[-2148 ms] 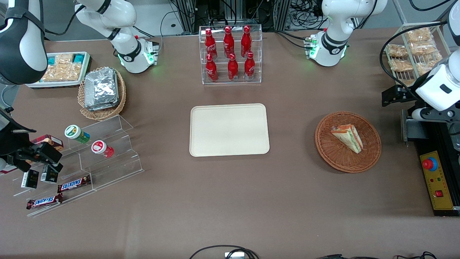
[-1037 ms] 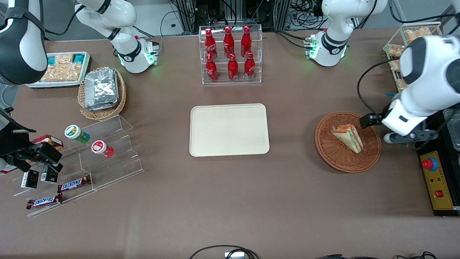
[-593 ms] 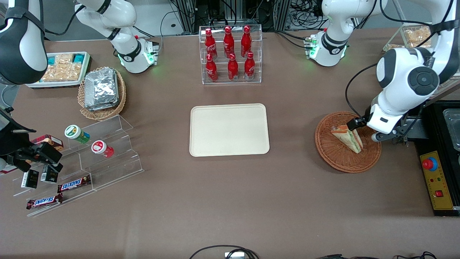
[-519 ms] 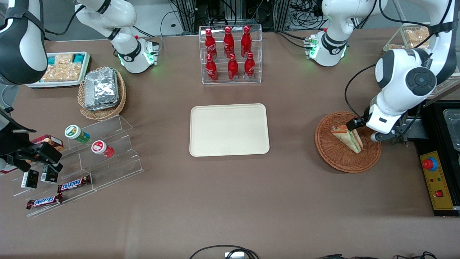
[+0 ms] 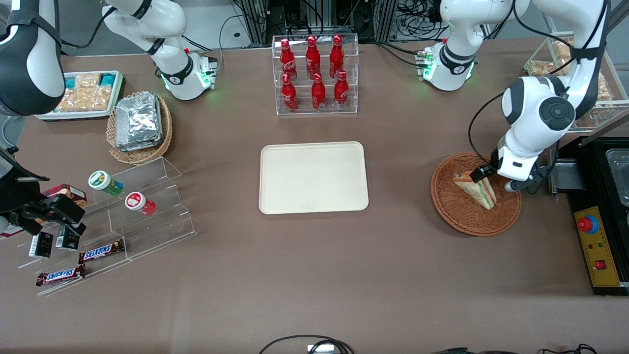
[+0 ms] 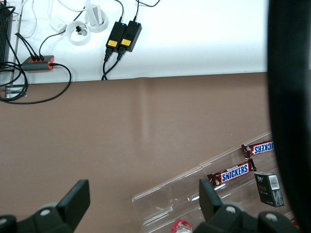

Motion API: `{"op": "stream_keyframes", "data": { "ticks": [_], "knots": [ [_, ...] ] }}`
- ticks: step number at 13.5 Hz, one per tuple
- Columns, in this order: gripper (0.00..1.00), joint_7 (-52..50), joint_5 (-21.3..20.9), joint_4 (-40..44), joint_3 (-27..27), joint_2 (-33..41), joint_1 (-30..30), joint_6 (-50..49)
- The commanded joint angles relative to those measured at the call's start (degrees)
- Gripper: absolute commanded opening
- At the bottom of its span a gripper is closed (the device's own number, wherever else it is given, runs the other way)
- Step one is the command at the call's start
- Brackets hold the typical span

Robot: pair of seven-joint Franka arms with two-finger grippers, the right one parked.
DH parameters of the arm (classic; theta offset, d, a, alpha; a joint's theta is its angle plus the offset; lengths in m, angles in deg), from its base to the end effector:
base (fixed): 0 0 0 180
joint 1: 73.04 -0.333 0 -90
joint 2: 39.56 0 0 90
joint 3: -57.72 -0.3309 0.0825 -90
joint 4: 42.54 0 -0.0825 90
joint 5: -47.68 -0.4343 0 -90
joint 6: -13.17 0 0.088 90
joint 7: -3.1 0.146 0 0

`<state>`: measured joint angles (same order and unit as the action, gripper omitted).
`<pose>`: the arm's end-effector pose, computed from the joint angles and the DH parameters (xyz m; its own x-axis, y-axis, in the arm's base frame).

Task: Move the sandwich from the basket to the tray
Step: 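Lower the open left gripper around the sandwich and close it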

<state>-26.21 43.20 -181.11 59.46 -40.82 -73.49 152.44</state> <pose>0.5195 -0.0095 0.2366 0.9092 0.4161 0.0146 0.4163 -0.9079 -0.0488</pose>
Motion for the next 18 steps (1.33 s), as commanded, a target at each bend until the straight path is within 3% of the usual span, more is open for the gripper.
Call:
{"op": "stream_keyframes", "data": {
  "ticks": [1, 8, 9, 11, 12, 18],
  "knots": [
    [1.00, -4.08, -1.05, -1.96, 0.11, -2.16, -0.17, 5.38],
    [1.00, -5.75, -1.05, -3.64, 0.11, -6.38, -0.26, 11.38],
    [0.90, -6.28, -0.96, -3.64, 0.11, -6.47, -0.26, 11.38],
    [0.10, -8.21, -1.05, -3.47, 0.03, -6.74, -0.26, 11.38],
    [0.00, -8.21, -1.05, -3.38, 0.11, -6.91, -0.26, 11.38],
    [0.00, -9.10, -1.05, -2.50, 0.11, -4.29, -0.26, 8.67]
  ]
}}
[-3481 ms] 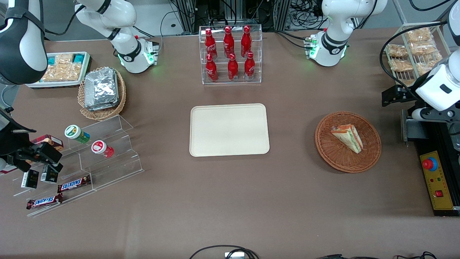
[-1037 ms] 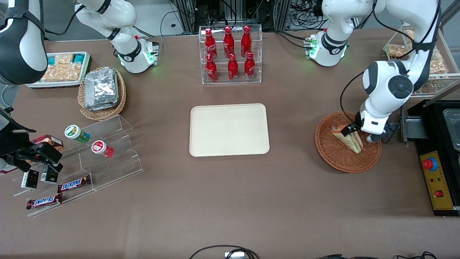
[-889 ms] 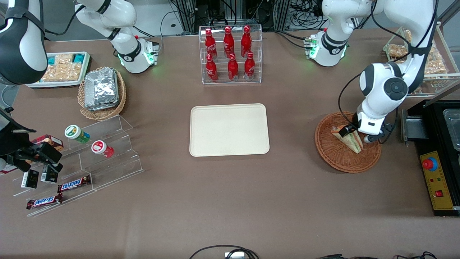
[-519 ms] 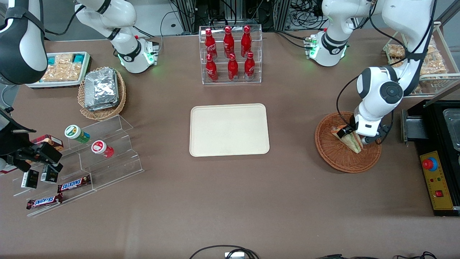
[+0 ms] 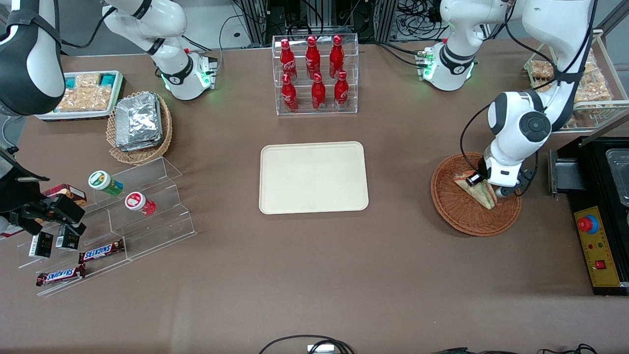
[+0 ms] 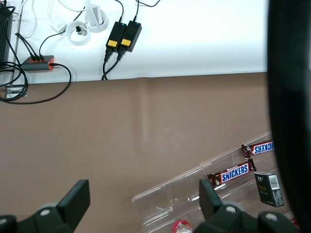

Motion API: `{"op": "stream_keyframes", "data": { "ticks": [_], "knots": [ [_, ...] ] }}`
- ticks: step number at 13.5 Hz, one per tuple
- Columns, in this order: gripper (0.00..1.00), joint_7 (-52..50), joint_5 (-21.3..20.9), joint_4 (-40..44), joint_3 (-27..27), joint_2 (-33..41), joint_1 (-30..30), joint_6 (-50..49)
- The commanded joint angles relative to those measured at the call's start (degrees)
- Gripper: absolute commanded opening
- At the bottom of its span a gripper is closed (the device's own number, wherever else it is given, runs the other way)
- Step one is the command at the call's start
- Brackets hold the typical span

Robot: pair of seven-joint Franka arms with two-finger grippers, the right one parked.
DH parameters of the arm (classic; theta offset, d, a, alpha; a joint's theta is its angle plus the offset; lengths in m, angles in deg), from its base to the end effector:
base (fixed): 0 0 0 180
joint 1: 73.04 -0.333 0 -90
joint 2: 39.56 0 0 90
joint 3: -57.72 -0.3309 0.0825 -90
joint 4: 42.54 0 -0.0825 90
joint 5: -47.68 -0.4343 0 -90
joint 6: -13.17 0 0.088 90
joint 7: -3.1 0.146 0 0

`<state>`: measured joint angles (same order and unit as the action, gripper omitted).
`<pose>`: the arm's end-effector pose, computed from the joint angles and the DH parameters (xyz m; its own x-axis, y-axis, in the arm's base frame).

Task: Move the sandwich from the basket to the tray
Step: 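Lower the open left gripper around the sandwich and close it, then lift the sandwich out of the basket with the left gripper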

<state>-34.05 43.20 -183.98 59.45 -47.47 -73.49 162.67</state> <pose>0.5079 -0.0120 0.1721 0.8477 0.5299 0.0228 0.5304 -0.8473 -0.0275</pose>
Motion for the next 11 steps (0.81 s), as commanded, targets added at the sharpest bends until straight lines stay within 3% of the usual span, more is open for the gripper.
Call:
{"op": "stream_keyframes", "data": {
  "ticks": [1, 7, 11],
  "knots": [
    [0.00, -0.47, -1.05, 2.11, 0.12, 3.94, -0.26, -5.58],
    [0.00, 2.61, -1.40, 19.33, 2.83, 6.68, 1.14, -29.94],
    [0.00, 1.83, -0.52, 24.80, 10.12, 6.15, 1.15, -34.10]
  ]
}}
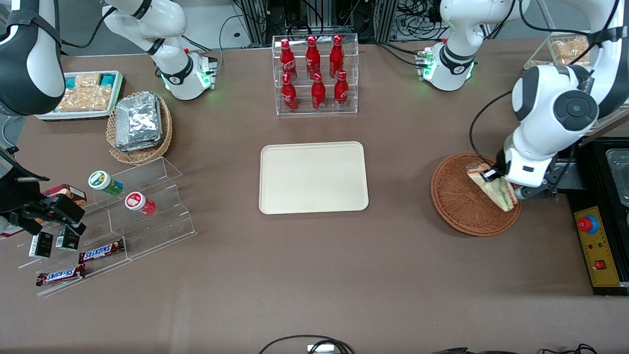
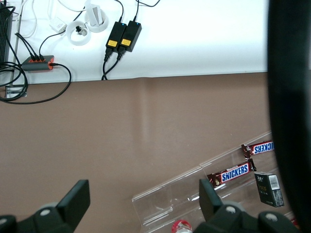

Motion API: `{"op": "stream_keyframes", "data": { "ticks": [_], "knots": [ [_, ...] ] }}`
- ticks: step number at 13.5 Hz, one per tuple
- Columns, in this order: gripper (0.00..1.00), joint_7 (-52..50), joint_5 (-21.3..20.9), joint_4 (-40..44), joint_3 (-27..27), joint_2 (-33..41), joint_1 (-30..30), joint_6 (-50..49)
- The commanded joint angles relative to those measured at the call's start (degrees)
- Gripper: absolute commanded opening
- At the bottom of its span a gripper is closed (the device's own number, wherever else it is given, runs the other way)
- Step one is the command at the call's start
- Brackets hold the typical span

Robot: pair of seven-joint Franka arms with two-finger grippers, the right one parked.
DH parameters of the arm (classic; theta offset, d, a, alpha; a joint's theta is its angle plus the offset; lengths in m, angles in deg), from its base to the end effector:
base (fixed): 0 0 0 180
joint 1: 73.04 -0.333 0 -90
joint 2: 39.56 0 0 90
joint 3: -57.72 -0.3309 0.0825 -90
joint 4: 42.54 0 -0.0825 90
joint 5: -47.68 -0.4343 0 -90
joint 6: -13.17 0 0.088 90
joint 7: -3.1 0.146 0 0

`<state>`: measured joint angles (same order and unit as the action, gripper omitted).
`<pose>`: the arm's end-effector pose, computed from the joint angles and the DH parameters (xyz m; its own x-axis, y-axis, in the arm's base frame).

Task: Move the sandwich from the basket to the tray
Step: 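Lift the sandwich out of the basket with the left gripper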

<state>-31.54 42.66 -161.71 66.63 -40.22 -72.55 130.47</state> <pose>0.5792 -0.0879 0.3691 0.9217 0.3879 0.0047 0.3868 -0.9181 -0.0868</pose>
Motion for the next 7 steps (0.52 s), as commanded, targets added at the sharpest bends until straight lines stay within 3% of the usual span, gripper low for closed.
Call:
{"op": "stream_keyframes", "data": {
  "ticks": [1, 7],
  "knots": [
    [0.00, -1.04, 0.02, 2.89, 4.87, -1.36, 0.30, -1.90],
    [0.00, -1.13, -1.03, 6.14, 17.17, -6.28, 0.38, -0.94]
  ]
}}
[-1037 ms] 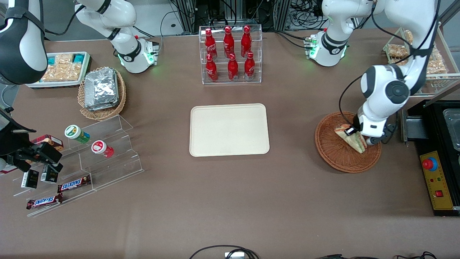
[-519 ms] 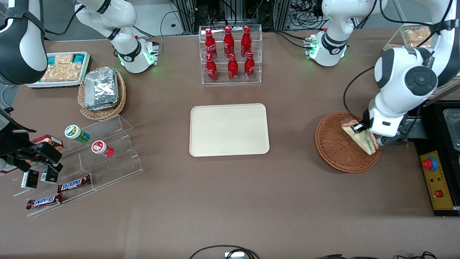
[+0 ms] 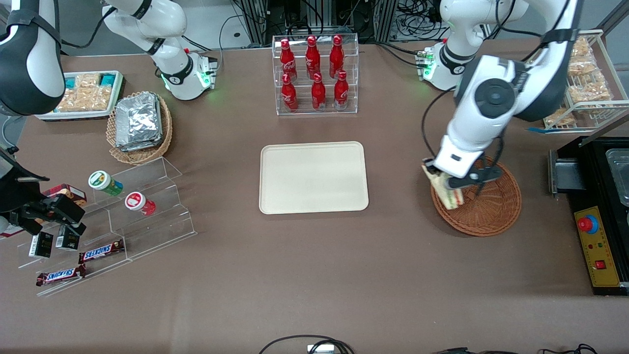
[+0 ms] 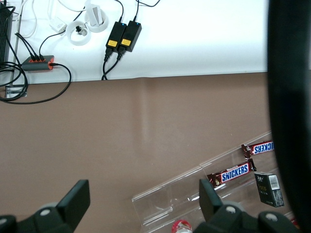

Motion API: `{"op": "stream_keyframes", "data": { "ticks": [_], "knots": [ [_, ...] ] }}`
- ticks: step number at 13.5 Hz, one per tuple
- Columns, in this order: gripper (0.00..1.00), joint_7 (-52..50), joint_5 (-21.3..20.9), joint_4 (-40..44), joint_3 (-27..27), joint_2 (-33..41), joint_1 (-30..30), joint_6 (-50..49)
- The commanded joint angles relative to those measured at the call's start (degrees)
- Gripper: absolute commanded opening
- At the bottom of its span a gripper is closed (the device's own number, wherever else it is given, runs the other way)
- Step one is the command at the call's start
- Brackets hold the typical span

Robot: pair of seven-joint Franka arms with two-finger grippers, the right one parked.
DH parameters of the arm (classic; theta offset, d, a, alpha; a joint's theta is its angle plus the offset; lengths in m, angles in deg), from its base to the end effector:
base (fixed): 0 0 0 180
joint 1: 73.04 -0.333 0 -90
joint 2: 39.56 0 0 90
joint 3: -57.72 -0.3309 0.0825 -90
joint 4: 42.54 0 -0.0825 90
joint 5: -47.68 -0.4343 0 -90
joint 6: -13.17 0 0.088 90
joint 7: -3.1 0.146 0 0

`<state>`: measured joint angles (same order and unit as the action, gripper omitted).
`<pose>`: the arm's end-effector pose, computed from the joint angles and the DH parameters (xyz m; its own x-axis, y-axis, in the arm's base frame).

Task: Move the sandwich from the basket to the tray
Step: 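Lift the sandwich out of the basket with the left gripper, then carry the sandwich over the cream tray and lower it onto it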

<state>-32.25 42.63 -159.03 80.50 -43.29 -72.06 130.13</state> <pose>0.5530 -0.2335 0.3629 0.9870 0.1602 -0.0131 0.1588 -0.9847 -0.0720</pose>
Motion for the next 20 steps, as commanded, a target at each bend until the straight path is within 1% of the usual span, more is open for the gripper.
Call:
{"op": "stream_keyframes", "data": {
  "ticks": [1, 2, 5, 7, 10, 15, 18, 20],
  "knots": [
    [0.00, -0.42, -1.45, 3.72, 5.41, -3.82, 0.16, 0.36],
    [0.00, -0.94, -2.06, 3.55, 6.04, -4.35, 1.12, 1.42],
    [0.00, -1.47, -3.12, 3.20, 5.96, -7.60, 7.17, 4.93],
    [0.00, -3.57, -6.09, 3.19, 5.96, -10.41, 10.42, 6.52],
    [0.00, -9.89, -10.41, 3.11, 5.96, -15.50, 14.82, 9.85],
    [0.00, -14.30, -14.28, 3.02, 5.96, -21.75, 19.84, 13.90],
    [0.00, -15.97, -18.32, 2.75, 5.96, -24.65, 21.51, 15.83],
    [0.00, -16.32, -18.94, 2.84, 5.87, -26.23, 22.39, 16.54]
  ]
}}
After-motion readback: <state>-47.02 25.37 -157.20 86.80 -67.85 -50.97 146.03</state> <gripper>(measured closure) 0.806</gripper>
